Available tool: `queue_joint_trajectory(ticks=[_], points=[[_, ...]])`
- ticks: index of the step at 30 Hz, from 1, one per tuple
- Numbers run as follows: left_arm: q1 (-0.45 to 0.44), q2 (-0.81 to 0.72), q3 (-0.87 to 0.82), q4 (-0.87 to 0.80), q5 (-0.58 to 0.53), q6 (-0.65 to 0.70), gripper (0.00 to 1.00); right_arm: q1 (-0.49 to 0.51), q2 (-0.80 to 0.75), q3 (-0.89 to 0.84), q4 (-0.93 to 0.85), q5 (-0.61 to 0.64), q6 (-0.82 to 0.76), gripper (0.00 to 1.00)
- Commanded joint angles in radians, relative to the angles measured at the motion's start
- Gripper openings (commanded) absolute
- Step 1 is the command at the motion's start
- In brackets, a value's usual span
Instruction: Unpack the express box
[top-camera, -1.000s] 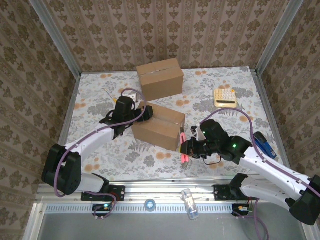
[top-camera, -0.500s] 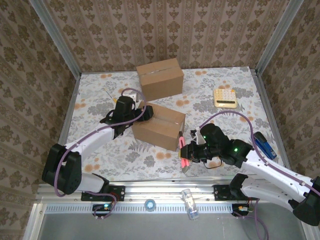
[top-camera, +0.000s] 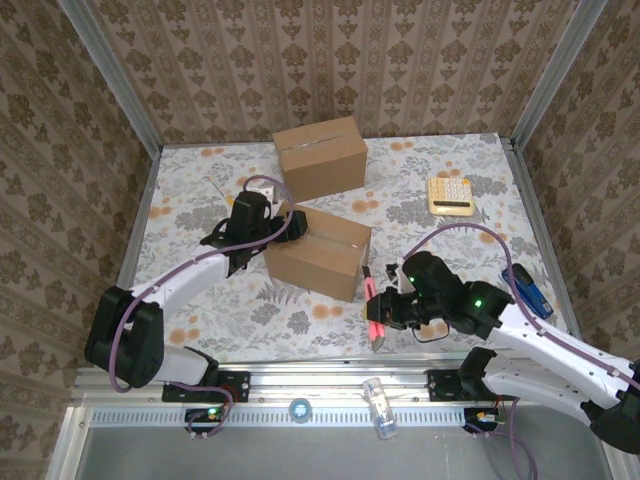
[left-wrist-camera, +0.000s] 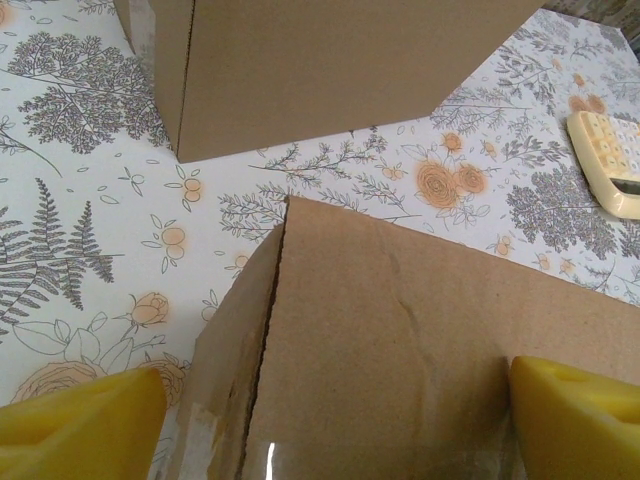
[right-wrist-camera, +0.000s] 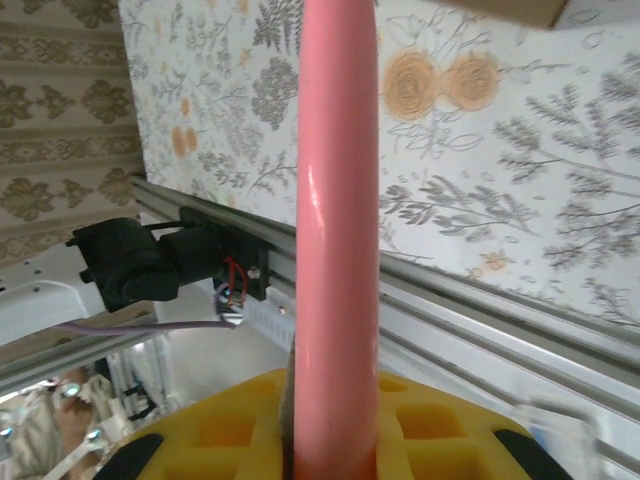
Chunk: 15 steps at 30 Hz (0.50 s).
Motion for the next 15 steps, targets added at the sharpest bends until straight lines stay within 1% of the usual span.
queue_joint_trajectory(ticks=[1,5,8,12,15], points=[[-0.003,0.075,-0.043,-0.257,-0.029,0.042,0.87,-0.064,-0.032,0.065,-0.141,0.053,-0.089,0.00],[-0.001,0.066,0.001,-0.272,-0.021,0.073,0.88,-0.217,-0.015,0.062,-0.162,0.017,-0.188,0.00],[-0.001,0.062,0.043,-0.284,-0.011,0.101,0.91,-0.322,0.044,0.038,-0.126,0.010,-0.276,0.00],[-0.001,0.050,0.103,-0.302,-0.003,0.141,0.99,-0.430,0.153,-0.022,0.024,-0.004,-0.338,0.00],[0.000,0.035,0.145,-0.316,-0.006,0.167,1.00,-0.485,0.245,-0.054,0.134,0.008,-0.352,0.00]])
